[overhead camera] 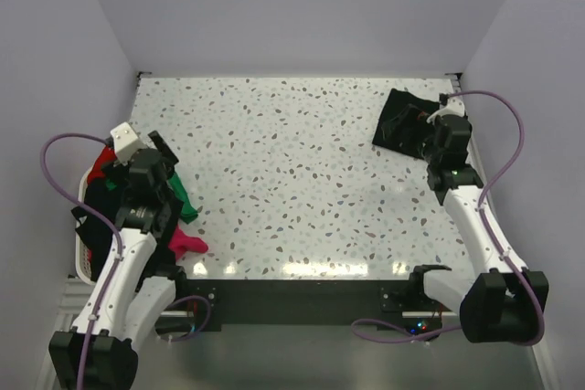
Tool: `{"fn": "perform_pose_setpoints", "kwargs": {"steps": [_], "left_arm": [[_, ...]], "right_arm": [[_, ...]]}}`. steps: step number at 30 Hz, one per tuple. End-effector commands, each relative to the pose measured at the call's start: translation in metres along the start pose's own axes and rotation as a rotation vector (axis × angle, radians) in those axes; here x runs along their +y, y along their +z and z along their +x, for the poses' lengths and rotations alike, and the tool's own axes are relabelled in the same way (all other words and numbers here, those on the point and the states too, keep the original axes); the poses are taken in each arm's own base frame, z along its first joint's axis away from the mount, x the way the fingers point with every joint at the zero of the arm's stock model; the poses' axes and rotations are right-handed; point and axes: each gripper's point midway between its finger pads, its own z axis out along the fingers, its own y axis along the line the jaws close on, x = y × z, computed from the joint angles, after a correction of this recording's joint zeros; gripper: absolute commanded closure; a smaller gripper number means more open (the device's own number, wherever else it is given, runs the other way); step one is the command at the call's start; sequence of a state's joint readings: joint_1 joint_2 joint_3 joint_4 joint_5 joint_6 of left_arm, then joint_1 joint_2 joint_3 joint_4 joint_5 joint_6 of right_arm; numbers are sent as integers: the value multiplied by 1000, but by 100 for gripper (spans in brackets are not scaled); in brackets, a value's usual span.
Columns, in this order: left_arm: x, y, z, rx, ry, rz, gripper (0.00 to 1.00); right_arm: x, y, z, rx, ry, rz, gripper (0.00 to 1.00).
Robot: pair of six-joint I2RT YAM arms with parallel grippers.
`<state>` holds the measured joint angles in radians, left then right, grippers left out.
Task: Fold and stack the t-shirts
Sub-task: Grab the tshirt from the pile
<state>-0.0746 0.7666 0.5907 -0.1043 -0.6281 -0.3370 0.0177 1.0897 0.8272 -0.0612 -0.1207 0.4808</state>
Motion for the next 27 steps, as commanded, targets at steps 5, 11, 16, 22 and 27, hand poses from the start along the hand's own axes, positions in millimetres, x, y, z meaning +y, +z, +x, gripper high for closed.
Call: {"fn": "perform_pose_setpoints", "kwargs": {"steps": [5,11,16,22,27], "left_arm": [[70,-19,-12,-36,-169,-457,0],[100,-27,0,-11,-21,-644,0],[127,-37,13,-8,-10,-813,0],[151,-29,31,34,-7,-914,0],[168,6,67,144,-66,-850,5]], "right_arm": [[0,9,-2,9,-5,5,1],[3,15,1,25,7,-16,1],[6,17,2,27,20,-32,1],[12,22,4,47,35,-68,1],[18,26,2,41,42,-92,1]]}}
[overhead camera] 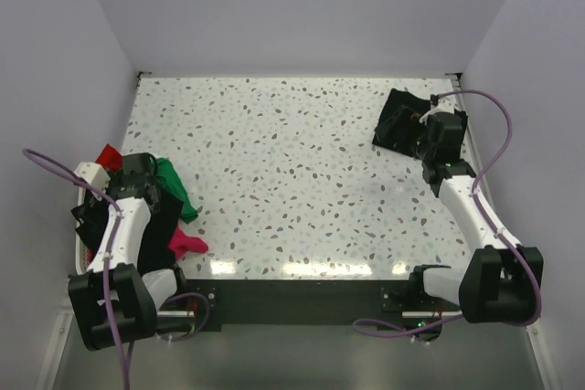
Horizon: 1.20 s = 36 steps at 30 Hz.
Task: Fold and stack the t-shirts
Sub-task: Grab the tshirt from the pile
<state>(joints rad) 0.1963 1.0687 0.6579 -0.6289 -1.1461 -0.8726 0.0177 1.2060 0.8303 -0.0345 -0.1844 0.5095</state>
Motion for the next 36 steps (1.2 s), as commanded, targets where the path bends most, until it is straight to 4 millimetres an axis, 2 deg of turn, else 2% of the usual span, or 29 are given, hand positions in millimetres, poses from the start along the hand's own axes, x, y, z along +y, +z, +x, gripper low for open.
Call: {"fn": "perform_pose_setpoints", "kwargs": {"steps": [1,6,8,12,17,18,20,21,23,24,27,31,32,36], "left_arm": [[-22,20,3,23,-43,72,8],[-50,18,-7,24,-52,188,10],[-57,18,-3,37,-42,213,10],[-59,21,4,56,-20,215,17],[-60,23,11,80,3,218,33],[-57,23,10,80,1,214,40],[-53,22,7,71,-11,206,48],[-50,19,2,62,-32,209,57],[-46,15,-4,52,-52,213,67],[-42,12,-12,37,-82,219,83],[-34,2,-30,9,-156,233,96],[-41,-21,-55,0,-238,361,100],[-47,-31,-65,-4,-257,417,100],[-44,-65,-108,-81,-323,553,100]], "right_arm": [[23,-1,-25,-65,-6,-78,1],[22,-2,-24,-63,-15,-72,1],[22,-3,-26,-71,-17,-70,1],[21,-5,-26,-78,-17,-65,1],[21,-5,-24,-74,-22,-68,1],[20,-5,-23,-71,-22,-64,1],[20,-6,-24,-77,-23,-64,1],[20,-6,-24,-78,-23,-62,1],[20,-7,-25,-80,-23,-62,1],[19,-6,-24,-77,-24,-60,1],[19,-6,-25,-77,-25,-57,1],[19,-7,-27,-82,-34,-48,1],[17,-6,-28,-87,-37,-40,1],[15,-9,-31,-89,-45,-18,1]]}}
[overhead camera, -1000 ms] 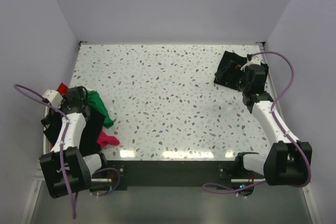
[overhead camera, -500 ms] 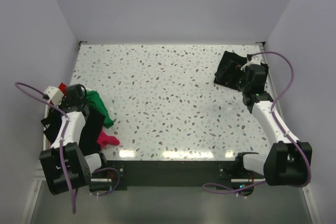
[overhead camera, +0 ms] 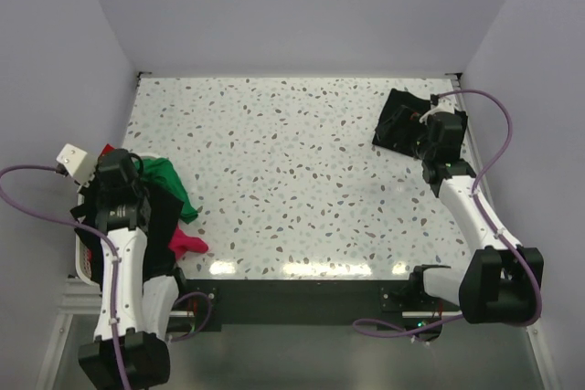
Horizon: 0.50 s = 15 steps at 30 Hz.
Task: Fold and stack the t-shirts
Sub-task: Grab the tshirt from the pile
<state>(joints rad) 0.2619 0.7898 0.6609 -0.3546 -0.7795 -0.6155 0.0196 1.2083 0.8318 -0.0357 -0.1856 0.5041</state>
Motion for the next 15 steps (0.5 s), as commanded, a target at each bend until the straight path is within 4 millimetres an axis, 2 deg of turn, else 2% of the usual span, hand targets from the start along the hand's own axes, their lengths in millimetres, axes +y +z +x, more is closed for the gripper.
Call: {"fn": "perform_pose_setpoints", "kwargs": {"steps": [1,2,4,5,7,8,9,10,11,12,13,15], "left_arm": [[-34,-31,-51,-73,-85,192,100],[-53,-43,-63,-80,-106,298,100],[-72,-64,-87,-114,-127,441,100],[-92,-80,-96,-117,-142,570,100],[-112,-106,-119,-146,-172,720,100],[-131,-127,-129,-155,-178,864,100],[-141,-138,-134,-153,-191,933,100],[-150,-154,-149,-169,-207,1010,100],[-165,-180,-159,-182,-205,1157,100],[-176,-188,-161,-162,-202,1221,100],[-183,-205,-178,-183,-210,1287,100],[-201,-231,-183,-163,-196,1428,100]], "right_arm": [[14,-9,-32,-91,-41,-14,1],[13,-9,-31,-90,-40,-13,1],[15,-9,-33,-91,-43,-17,1],[15,-9,-33,-89,-45,-18,1],[14,-9,-31,-82,-48,-12,1],[13,-10,-31,-80,-50,-11,1],[13,-10,-31,-78,-52,-10,1],[14,-11,-31,-77,-54,-11,1],[14,-11,-31,-78,-54,-12,1],[14,-11,-31,-76,-57,-10,1],[14,-12,-30,-74,-56,-11,1],[14,-13,-31,-72,-61,-10,1]]}}
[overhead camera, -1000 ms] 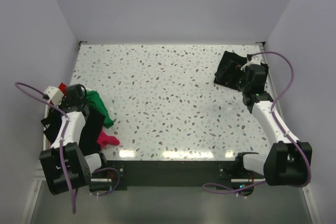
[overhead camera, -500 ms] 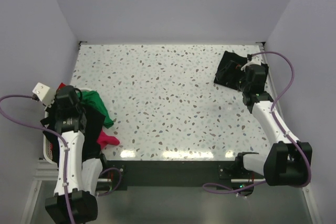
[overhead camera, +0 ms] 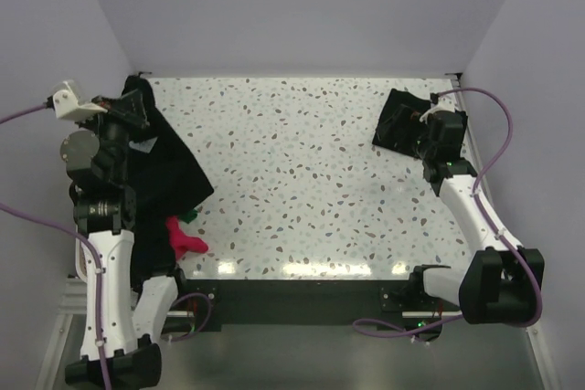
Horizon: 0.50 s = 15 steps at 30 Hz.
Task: Fold and stack the t-shirts
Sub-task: Grab the tshirt from the pile, then move the tshirt to the center of the board
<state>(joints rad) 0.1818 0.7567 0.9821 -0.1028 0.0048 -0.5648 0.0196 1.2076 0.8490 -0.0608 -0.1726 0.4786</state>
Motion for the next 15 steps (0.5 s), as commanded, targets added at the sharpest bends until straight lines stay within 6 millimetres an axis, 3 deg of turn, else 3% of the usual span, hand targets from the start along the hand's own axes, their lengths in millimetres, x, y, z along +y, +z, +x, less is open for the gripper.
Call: {"fn": "perform_pose_setpoints", "kwargs": {"steps": [1,3,4,6,7,8,9,10,11,13,15], "left_arm": [[-117,-14,-57,-91,2,496,100],[-148,-16,-54,-50,-6,640,100],[-174,-26,-68,-75,-13,741,100],[-200,-22,-55,2,-44,858,100],[-227,-34,-64,7,-50,951,100],[-238,-23,-47,64,-43,985,100],[-248,-21,-43,84,-45,1009,100],[-267,-30,-45,86,-58,1061,100],[-274,-23,-31,114,-64,1073,100],[-292,-27,-15,143,-88,1129,100],[-301,-14,20,215,-93,1138,100]], "right_arm": [[14,-12,-28,-73,-37,-20,1],[14,-13,-27,-70,-38,-17,1],[13,-13,-27,-68,-40,-14,1],[12,-13,-27,-66,-44,-8,1],[12,-14,-27,-67,-44,-5,1],[11,-15,-27,-62,-46,1,1],[11,-15,-27,-64,-48,2,1],[11,-16,-27,-65,-44,3,1],[12,-16,-27,-66,-43,-1,1],[13,-17,-28,-69,-43,-6,1],[13,-18,-26,-64,-38,-9,1]]}}
